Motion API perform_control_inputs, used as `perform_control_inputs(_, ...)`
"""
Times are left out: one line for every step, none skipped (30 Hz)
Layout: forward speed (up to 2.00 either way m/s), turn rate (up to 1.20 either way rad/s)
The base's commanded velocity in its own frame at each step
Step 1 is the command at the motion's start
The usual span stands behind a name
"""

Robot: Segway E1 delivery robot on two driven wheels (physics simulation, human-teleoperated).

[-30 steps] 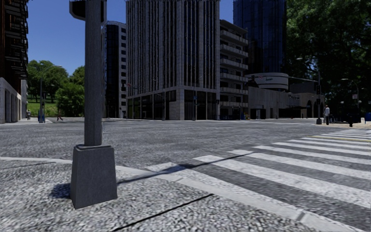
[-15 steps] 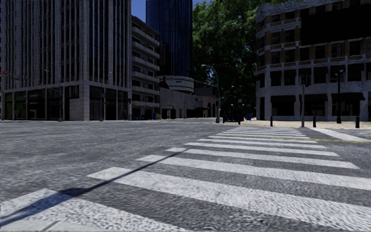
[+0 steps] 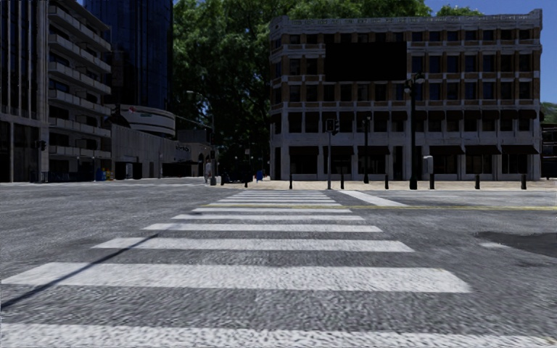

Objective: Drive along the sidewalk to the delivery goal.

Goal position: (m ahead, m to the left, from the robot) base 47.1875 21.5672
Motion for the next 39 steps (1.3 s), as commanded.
perform_control_inputs(1.47, 0.0)
perform_control_inputs(1.47, 0.0)
perform_control_inputs(1.47, 0.0)
perform_control_inputs(1.47, 0.0)
perform_control_inputs(1.47, 0.0)
perform_control_inputs(1.47, 0.0)
perform_control_inputs(1.47, 0.0)
perform_control_inputs(1.47, 0.0)
perform_control_inputs(1.47, 0.0)
perform_control_inputs(1.47, 0.0)
perform_control_inputs(1.47, 0.0)
perform_control_inputs(1.47, 0.0)
perform_control_inputs(1.47, 0.0)
perform_control_inputs(1.47, 0.0)
perform_control_inputs(1.47, 0.0)
perform_control_inputs(1.47, 0.0)
perform_control_inputs(1.48, 0.0)
perform_control_inputs(1.53, 0.0)
perform_control_inputs(1.62, 0.0)
perform_control_inputs(1.7, 0.0)
perform_control_inputs(1.74, 0.0)
perform_control_inputs(1.75, 0.0)
perform_control_inputs(1.75, 0.0)
perform_control_inputs(1.76, 0.0)
perform_control_inputs(1.76, 0.0)
perform_control_inputs(1.77, 0.0)
perform_control_inputs(1.77, 0.0)
perform_control_inputs(1.77, 0.0)
perform_control_inputs(1.77, 0.0)
perform_control_inputs(1.77, 0.0)
perform_control_inputs(1.77, 0.0)
perform_control_inputs(1.77, 0.0)
perform_control_inputs(1.78, 0.0)
perform_control_inputs(1.79, 0.0)
perform_control_inputs(1.79, 0.0)
perform_control_inputs(1.79, 0.0)
perform_control_inputs(1.79, 0.0)
perform_control_inputs(1.79, 0.0)
perform_control_inputs(1.79, 0.0)
